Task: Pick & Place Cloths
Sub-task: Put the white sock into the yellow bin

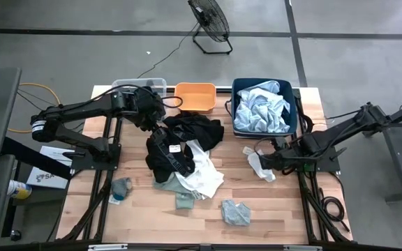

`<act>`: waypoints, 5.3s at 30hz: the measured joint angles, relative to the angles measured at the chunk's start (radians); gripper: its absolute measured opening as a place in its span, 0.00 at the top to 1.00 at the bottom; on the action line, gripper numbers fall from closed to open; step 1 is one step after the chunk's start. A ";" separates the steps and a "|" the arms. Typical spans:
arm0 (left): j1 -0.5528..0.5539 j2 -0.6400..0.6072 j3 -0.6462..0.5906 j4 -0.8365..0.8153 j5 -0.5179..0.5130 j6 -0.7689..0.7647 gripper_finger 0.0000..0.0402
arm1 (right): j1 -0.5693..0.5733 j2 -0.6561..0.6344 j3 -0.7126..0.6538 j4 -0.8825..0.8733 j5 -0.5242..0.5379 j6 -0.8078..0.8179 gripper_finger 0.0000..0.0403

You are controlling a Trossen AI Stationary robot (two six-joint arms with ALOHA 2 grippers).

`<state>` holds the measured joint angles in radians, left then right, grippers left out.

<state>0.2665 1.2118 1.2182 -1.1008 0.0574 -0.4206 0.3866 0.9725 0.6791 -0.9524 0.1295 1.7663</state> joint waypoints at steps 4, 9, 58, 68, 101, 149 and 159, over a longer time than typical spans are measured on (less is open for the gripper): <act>0.000 0.000 0.000 0.000 0.000 0.000 0.36 | 0.000 0.000 -0.064 0.023 -0.059 0.054 0.38; 0.000 0.000 0.000 0.000 0.001 -0.003 0.36 | 0.000 0.000 -0.141 0.148 -0.059 0.074 0.38; 0.000 0.000 0.000 0.323 0.131 0.005 0.36 | -0.010 0.136 -0.217 1.140 0.070 -0.294 0.99; 0.000 0.000 0.000 0.520 0.260 0.031 0.36 | -0.074 0.122 -0.084 1.158 0.058 -0.625 0.99; -0.084 0.002 0.000 0.980 0.268 0.343 0.36 | -0.315 0.149 0.427 0.643 0.050 -1.267 0.99; -0.241 0.123 0.001 1.075 -0.090 0.556 0.52 | -0.396 0.382 0.585 0.888 -0.105 -1.271 0.99; -0.241 0.122 0.000 1.076 -0.089 0.533 0.96 | -0.396 0.382 0.585 0.889 -0.105 -1.269 0.99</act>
<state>0.0254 1.3342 1.2182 -0.0250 -0.0319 0.1128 -0.0093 1.3544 1.2640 -0.0631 0.0250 0.4978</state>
